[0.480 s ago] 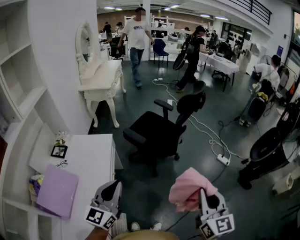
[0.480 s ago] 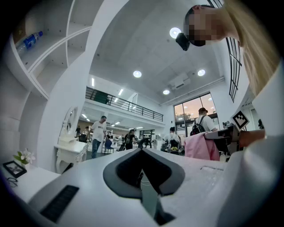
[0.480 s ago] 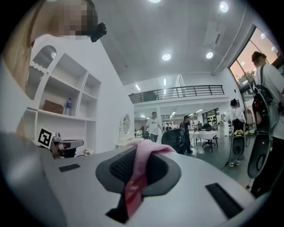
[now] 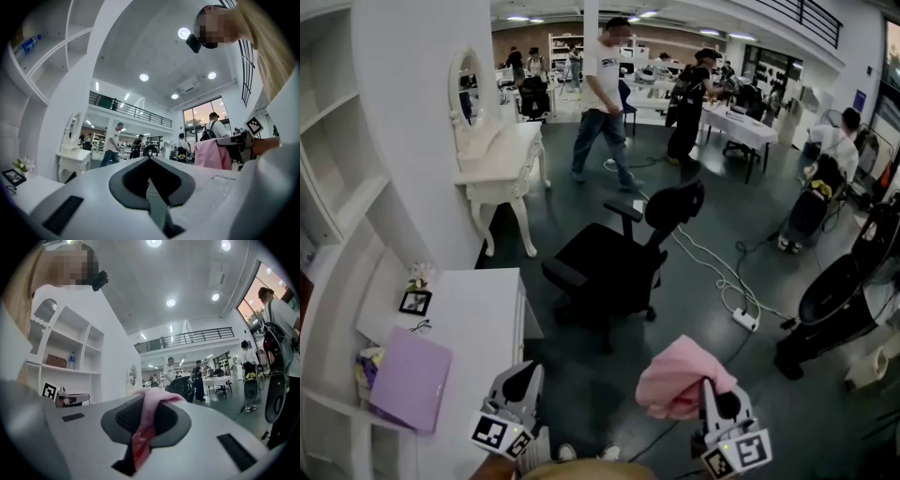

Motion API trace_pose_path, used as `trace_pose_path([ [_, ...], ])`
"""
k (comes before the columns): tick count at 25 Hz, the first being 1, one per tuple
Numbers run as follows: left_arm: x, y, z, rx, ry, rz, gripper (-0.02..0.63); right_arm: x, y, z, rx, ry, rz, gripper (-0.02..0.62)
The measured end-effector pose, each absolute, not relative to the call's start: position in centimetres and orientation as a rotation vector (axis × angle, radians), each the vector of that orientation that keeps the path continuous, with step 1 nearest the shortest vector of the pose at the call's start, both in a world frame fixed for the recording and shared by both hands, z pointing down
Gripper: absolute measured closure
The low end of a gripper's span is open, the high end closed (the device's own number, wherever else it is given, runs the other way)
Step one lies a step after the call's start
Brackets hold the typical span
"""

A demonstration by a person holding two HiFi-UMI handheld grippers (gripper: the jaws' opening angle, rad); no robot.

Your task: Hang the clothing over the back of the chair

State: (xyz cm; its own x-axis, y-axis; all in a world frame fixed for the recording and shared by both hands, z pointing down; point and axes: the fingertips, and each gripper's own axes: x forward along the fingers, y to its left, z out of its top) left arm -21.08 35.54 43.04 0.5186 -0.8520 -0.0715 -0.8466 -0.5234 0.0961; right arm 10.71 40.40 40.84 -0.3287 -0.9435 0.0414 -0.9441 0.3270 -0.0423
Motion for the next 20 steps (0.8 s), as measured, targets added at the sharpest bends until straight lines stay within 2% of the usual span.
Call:
trace_pose_path([
  [13, -15.9, 35.7, 43.9, 2.714, -1.519, -0.087, 0.603, 15.6, 40.4, 43.5, 1.814, -2.578, 0.190, 0.560],
  [20, -15.3, 32.1, 45.2, 2.705, -1.495, -0.092, 0.603, 16.0, 37.0, 44.8, 1.797, -2.567, 0.181, 0.560],
])
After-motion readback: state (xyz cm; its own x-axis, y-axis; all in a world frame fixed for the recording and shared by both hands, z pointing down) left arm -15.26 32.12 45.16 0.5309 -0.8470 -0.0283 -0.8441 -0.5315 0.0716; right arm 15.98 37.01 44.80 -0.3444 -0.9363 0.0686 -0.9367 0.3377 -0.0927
